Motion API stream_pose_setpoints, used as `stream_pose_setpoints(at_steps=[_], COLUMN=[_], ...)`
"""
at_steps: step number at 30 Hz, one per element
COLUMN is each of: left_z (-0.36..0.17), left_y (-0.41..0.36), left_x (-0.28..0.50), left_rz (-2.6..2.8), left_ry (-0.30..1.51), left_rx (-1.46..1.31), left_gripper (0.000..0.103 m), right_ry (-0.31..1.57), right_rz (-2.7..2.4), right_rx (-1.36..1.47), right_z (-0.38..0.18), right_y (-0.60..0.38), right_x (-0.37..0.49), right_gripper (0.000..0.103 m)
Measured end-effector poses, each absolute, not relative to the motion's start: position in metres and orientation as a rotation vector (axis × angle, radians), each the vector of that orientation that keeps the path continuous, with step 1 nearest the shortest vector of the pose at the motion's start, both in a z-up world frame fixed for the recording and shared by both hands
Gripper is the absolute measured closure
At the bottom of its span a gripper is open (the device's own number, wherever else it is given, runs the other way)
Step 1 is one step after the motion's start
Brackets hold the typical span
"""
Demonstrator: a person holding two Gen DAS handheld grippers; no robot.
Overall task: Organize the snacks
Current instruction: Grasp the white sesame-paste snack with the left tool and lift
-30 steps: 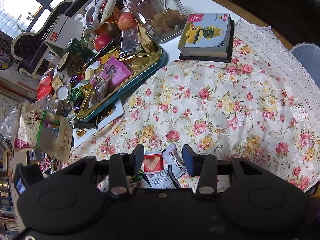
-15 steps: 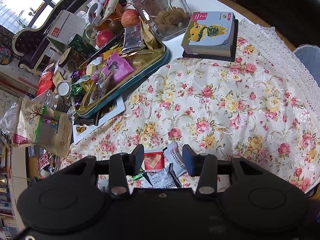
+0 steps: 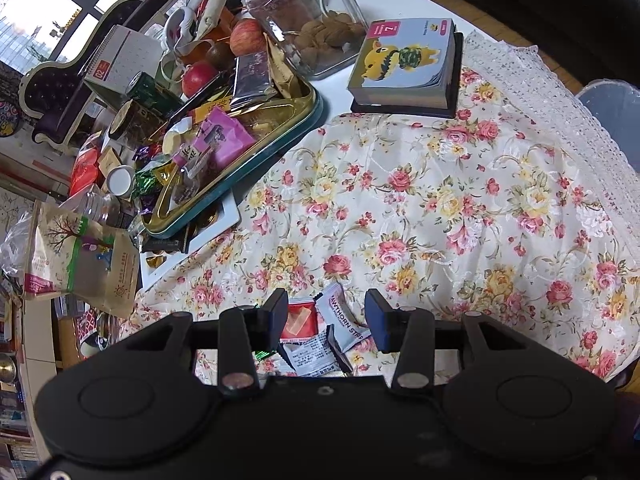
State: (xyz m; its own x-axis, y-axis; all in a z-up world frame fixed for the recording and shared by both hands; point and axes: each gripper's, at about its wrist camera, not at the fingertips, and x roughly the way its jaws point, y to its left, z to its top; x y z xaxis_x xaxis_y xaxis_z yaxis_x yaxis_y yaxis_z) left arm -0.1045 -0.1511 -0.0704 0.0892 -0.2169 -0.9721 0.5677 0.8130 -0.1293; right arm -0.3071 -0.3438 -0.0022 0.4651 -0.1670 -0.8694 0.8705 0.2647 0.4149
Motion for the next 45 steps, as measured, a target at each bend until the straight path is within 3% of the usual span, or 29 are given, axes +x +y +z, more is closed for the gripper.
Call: stream_pose_setpoints(at_steps=[6, 16, 23, 33, 41, 45], left_z=[-0.056, -0.080, -0.086, -0.097, -0.100, -0.098], left_y=[-0.149, -0.162, -0.174, -0.183, -0.200, -0.202], left_x=[-0.091, -0.091, -0.092, -0.087, -0.094, -0.100], left_rz=[-0.569, -0.485, -0.455, -0.441, -0.446, -0.494], left_ry=[1.391, 1.468, 1.451, 1.478, 1.442, 1.423], left_rx=[0.149, 0.007, 0.048, 0.061, 0.157, 0.203], left_gripper=[0.072, 0.072, 0.070, 0.060, 0.060, 0.065], right_ry=[0.810, 0.834, 0.830, 0.837, 0.844, 0.845], right_rz=[-0.820, -0.806, -0.798, -0.791, -0.791, -0.789], right_rx=[1.071, 1.051, 1.052, 1.047, 1.044, 1.046], right_z=[-0.003, -0.005, -0.004, -0.005, -0.006, -0.005], right_y=[-0.344, -0.341, -0.341, -0.340, -0.340, -0.341], right_x=[-0.305, -0.301, -0.303, -0.301, -0.300, -0.300], right_gripper=[0.057, 0.057, 0.057, 0.057, 0.057, 0.057])
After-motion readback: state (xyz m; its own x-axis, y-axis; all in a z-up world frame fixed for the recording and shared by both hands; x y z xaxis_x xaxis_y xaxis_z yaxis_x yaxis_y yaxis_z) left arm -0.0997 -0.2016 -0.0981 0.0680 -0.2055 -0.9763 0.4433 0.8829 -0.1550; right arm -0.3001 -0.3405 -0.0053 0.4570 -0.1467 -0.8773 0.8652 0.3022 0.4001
